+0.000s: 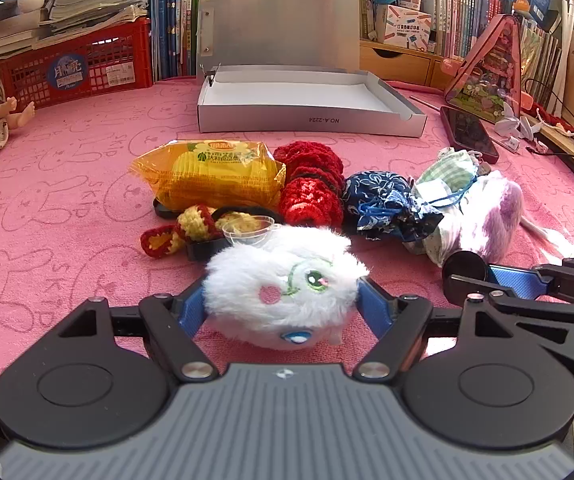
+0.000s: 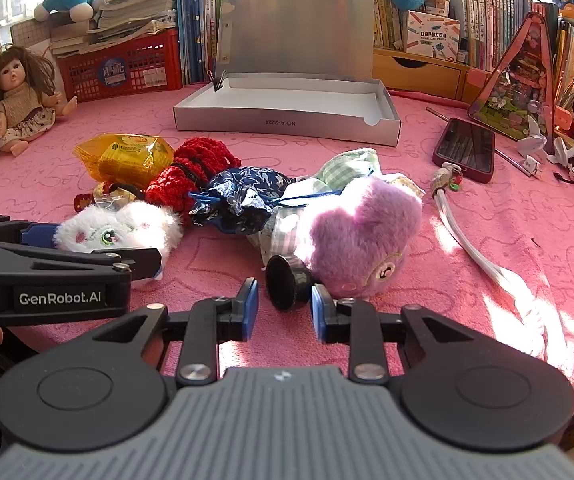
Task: Organize objects
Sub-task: 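Close left tool on the white plush while right tool closes on the black cap, then carry the white plush with left tool into the white box while right tool carries the cap there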
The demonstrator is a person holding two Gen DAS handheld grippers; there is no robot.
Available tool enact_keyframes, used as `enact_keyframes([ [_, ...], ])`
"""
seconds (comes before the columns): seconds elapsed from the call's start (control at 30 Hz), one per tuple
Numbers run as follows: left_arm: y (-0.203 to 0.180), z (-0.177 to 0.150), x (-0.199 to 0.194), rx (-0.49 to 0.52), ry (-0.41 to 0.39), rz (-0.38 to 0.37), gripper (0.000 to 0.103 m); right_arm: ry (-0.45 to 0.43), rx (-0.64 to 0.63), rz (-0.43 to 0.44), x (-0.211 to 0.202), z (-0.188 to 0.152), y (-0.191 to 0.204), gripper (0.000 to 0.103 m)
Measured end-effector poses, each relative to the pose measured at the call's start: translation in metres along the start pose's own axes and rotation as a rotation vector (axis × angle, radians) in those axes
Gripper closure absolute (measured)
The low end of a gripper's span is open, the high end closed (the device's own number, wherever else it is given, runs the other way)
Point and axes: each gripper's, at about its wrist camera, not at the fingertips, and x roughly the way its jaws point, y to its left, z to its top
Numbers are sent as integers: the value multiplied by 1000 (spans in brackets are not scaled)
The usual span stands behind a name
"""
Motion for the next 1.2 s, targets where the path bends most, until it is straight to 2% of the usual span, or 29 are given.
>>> enact_keyframes([
  [0.1,-3,-1,-2,21,-13,7,25,5,3,-1,0,1,1,78],
  [0.17,-4,0,-4,22,-21,4,26,4,1,6,0,1,1,89],
  [0.23,-3,0,-7,15,-26,-2,29,-4,-2,11,-2,2,2,90],
  [0.43,-3,2,-15,7,-42,-6,34,-1,19,40,-4,5,1,91],
  [0.83,4,18,-36,-24,-113,-29,34,-46,52,80,-12,22,-6,91],
  [1.03,14,45,-30,-27,-138,-50,34,-93,72,91,-9,46,-17,91],
  [1.2,36,81,-9,-73,-130,-75,34,-74,103,94,10,66,-31,91],
])
